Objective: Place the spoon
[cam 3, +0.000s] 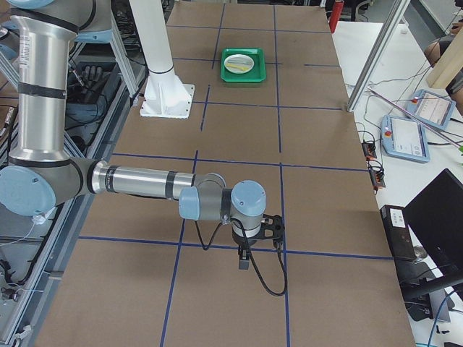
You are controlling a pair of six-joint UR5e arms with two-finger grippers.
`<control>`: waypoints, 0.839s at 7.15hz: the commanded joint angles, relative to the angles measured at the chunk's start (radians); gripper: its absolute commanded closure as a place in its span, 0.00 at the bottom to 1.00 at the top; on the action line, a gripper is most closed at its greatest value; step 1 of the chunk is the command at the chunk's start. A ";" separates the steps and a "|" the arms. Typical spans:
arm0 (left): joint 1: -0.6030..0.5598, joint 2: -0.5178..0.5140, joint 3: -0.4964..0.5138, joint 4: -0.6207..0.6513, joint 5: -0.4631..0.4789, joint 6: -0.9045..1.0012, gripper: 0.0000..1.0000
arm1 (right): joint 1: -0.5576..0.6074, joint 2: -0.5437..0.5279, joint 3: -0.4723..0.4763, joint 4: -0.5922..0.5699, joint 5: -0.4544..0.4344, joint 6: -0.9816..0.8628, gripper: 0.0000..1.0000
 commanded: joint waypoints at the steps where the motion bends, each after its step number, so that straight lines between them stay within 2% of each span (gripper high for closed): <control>1: 0.001 -0.009 -0.014 0.001 -0.001 0.002 0.00 | 0.000 0.000 0.000 -0.001 0.000 0.000 0.00; 5: 0.021 -0.056 -0.072 0.011 -0.018 -0.015 0.00 | 0.000 0.000 0.000 -0.001 0.000 0.000 0.00; 6: 0.035 -0.058 -0.172 0.013 -0.007 -0.126 0.00 | 0.000 0.000 0.000 -0.001 0.000 0.000 0.00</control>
